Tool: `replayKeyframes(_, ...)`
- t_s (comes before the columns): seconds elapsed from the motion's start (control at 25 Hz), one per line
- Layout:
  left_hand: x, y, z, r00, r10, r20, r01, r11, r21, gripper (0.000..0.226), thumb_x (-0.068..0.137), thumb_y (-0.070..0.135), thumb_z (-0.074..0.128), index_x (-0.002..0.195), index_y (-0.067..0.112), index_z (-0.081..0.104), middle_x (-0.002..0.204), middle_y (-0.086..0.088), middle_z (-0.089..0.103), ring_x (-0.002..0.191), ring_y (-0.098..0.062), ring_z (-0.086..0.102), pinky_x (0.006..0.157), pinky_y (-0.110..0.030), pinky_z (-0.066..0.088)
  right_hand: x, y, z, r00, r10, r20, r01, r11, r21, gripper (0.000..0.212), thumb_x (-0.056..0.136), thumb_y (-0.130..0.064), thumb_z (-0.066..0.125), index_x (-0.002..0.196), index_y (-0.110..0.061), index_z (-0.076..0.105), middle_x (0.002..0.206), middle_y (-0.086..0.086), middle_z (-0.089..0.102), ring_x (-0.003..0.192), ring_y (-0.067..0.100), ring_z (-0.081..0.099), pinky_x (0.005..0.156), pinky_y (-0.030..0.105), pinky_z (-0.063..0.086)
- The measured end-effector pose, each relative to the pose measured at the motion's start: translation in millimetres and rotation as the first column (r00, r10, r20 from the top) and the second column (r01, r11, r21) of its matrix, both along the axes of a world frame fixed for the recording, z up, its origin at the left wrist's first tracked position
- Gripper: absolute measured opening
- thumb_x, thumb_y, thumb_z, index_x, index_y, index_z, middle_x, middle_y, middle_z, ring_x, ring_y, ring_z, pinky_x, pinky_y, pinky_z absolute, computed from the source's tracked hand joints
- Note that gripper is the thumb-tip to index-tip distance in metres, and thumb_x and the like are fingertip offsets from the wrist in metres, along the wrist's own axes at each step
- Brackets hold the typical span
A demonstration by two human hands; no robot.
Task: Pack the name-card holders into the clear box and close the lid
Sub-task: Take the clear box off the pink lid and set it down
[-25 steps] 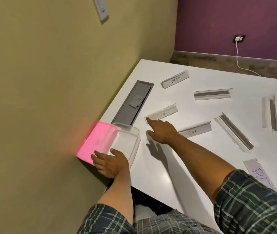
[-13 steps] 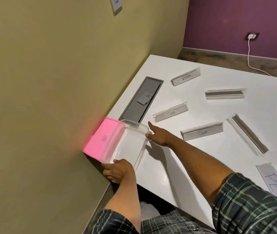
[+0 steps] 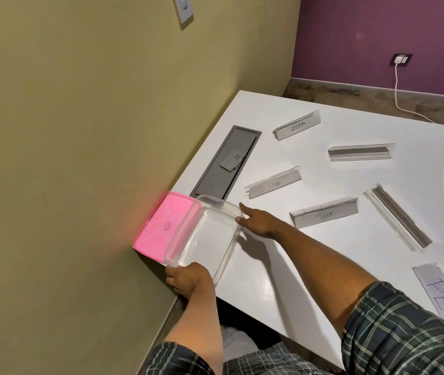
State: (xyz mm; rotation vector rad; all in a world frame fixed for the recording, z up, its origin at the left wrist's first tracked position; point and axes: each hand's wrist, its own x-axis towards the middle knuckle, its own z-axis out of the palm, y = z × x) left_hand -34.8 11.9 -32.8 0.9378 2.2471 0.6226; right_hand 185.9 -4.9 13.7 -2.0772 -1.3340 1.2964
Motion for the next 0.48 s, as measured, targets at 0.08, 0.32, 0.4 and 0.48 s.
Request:
replayKeyframes(0.08, 1, 0, 6, 1.000, -0.021, 0.011, 0.022, 1.000, -0.014, 0.053, 0.090, -0.002, 0.048, 0.142, 0.003, 0.042, 0.137, -0.025, 0.048, 0.120, -0.052, 0.052, 0.104, -0.053, 0.044, 0, 0, 0, 1.000, -0.001, 0.006, 0.001, 1.000, 0.011, 0.065, 0.107, -0.044, 0.040, 0.161, -0.017, 0.015, 0.164, 0.008, 0.026, 0.151, 0.026, 0.027, 0.121, 0.034, 0.020)
replayKeyframes(0.32, 1, 1, 23, 0.968, -0.235, -0.089, 0.238, 0.971, 0.019, 0.055, 0.093, 0.000, 0.050, 0.146, 0.006, 0.041, 0.142, -0.022, 0.051, 0.123, -0.048, 0.054, 0.099, -0.054, 0.047, 27, -17, 14, 0.978, -0.092, 0.189, 0.075, 0.993, 0.095, 0.062, 0.100, -0.049, 0.050, 0.152, -0.018, 0.039, 0.124, 0.011, 0.070, 0.102, 0.026, 0.070, 0.099, 0.039, 0.050)
replayKeyframes(0.4, 7, 3, 30, 0.907, -0.389, -0.162, 0.400, 0.916, 0.034, 0.053, 0.094, -0.001, 0.048, 0.146, 0.010, 0.043, 0.139, -0.017, 0.055, 0.121, -0.045, 0.057, 0.095, -0.053, 0.049, 46, -29, 21, 0.984, -0.098, 0.151, 0.090, 0.994, 0.060, 0.061, 0.098, -0.048, 0.053, 0.149, -0.018, 0.041, 0.088, 0.009, 0.077, 0.061, 0.020, 0.070, 0.080, 0.037, 0.058)
replayKeyframes(0.48, 21, 6, 36, 0.836, -0.500, -0.225, 0.524, 0.850, 0.059, 0.050, 0.095, -0.001, 0.046, 0.143, 0.011, 0.048, 0.135, -0.013, 0.060, 0.119, -0.039, 0.060, 0.095, -0.050, 0.050, 64, -41, 25, 0.992, -0.080, 0.095, 0.082, 0.997, -0.012, 0.049, 0.098, -0.041, 0.053, 0.140, -0.016, 0.047, 0.065, 0.008, 0.073, 0.043, 0.018, 0.061, 0.063, 0.030, 0.055)
